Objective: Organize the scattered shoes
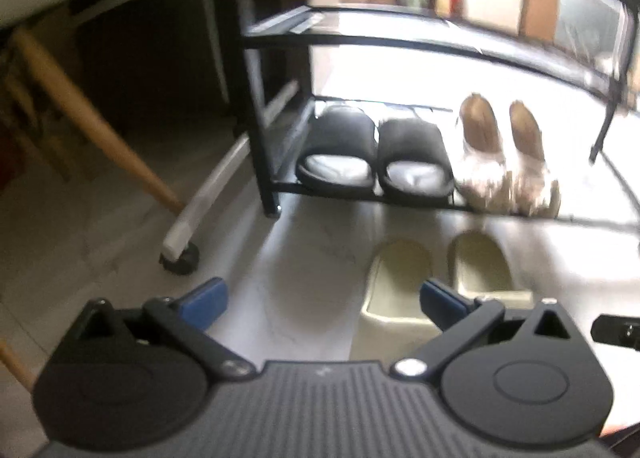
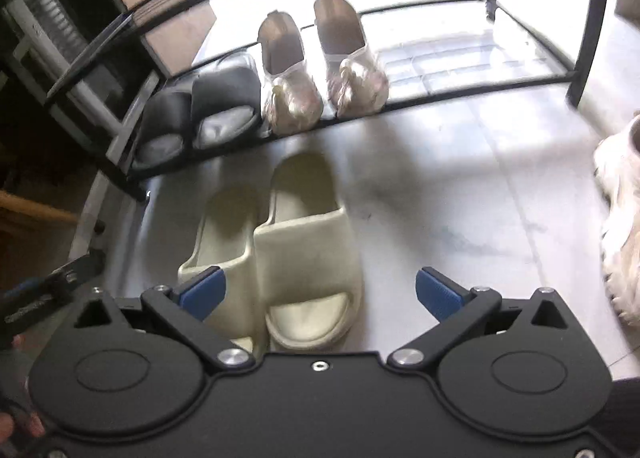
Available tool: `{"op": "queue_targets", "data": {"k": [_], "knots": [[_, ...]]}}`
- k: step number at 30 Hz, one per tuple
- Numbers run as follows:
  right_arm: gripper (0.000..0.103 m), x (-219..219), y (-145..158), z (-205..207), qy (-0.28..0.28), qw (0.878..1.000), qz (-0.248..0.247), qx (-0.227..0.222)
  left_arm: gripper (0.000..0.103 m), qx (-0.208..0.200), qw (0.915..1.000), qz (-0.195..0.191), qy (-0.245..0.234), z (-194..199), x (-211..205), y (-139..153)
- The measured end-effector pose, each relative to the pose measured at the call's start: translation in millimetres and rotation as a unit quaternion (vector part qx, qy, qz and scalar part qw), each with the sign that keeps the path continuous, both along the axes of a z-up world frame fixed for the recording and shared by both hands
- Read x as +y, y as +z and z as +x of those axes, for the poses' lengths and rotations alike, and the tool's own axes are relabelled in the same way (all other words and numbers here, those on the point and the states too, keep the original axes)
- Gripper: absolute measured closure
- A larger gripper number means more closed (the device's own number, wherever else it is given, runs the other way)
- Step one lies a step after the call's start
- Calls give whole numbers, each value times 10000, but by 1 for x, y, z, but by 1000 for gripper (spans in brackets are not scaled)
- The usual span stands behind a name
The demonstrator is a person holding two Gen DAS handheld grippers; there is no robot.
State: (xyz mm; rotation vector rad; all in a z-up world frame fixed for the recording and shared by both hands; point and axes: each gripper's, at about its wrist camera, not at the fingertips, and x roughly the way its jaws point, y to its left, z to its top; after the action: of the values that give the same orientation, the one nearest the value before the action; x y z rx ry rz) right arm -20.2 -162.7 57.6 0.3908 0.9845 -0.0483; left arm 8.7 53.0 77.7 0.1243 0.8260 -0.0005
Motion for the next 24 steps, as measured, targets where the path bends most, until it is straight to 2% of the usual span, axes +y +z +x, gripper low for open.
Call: {"op": "queue_targets", "data": {"k": [2,6,14,24], "knots": [[0,5,-1,4,79,9998,-145,-100,1,142,9998,148,-89,5,-17,-6],[0,14,-9,10,160,9991,-400,-49,1,289,9993,-6,-258,11,-35,-16],[0,6,-15,13,-337,9979,-530,179,1,664,9965,-78,-496,14,-37,-37],[0,1,-19,13,-462,9975,-473,264,1,656,9966,-227,-452,11,-32,-41]]}}
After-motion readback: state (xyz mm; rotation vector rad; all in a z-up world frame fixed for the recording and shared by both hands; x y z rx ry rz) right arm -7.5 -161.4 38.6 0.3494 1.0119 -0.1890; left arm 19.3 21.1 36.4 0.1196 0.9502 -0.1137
